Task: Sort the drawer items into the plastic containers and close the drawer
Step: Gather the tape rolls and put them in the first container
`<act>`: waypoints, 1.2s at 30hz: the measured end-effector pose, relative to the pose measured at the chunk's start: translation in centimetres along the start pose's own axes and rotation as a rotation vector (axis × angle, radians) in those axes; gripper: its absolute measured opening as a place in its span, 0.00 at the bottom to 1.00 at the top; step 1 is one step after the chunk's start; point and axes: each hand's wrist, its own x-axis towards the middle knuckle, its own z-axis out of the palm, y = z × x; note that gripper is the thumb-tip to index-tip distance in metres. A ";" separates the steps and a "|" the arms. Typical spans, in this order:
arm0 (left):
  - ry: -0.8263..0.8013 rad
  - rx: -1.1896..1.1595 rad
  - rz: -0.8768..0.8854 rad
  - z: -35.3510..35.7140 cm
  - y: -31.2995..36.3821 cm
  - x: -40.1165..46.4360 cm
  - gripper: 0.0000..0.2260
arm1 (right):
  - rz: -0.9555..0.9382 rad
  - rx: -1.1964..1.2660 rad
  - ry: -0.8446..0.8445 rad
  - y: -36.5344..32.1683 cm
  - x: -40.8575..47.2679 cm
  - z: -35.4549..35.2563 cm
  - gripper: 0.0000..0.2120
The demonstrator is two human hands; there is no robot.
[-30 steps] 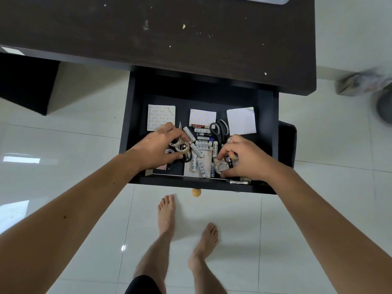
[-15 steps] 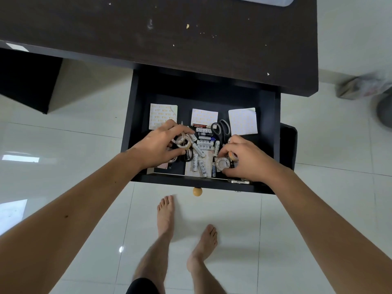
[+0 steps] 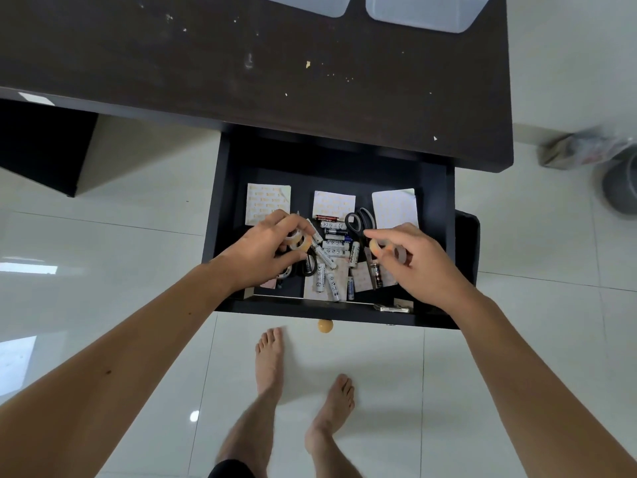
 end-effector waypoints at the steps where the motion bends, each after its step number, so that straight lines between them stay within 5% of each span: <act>1: 0.000 0.005 0.003 0.0 0.1 0.0 0.17 | 0.033 0.022 0.012 0.0 0.0 -0.1 0.16; 7: 0.009 0.006 -0.004 0.1 0.2 0.0 0.17 | 0.138 0.057 0.066 -0.6 -0.1 -0.2 0.15; 10: -0.008 -0.011 -0.001 0.1 0.0 0.0 0.17 | 0.171 0.050 0.053 -0.9 0.0 -0.1 0.02; 19: 0.028 -0.114 -0.024 -0.2 0.8 -0.2 0.16 | 0.138 -0.117 0.077 -0.4 0.0 0.5 0.17; 32: 0.026 -0.078 -0.033 -1.8 0.4 -0.3 0.09 | 0.165 -0.197 0.024 -0.5 -0.7 0.9 0.03; 36: -0.144 0.028 -0.106 -2.7 0.2 -0.3 0.18 | 0.209 -0.285 0.001 -0.3 -0.5 1.5 0.14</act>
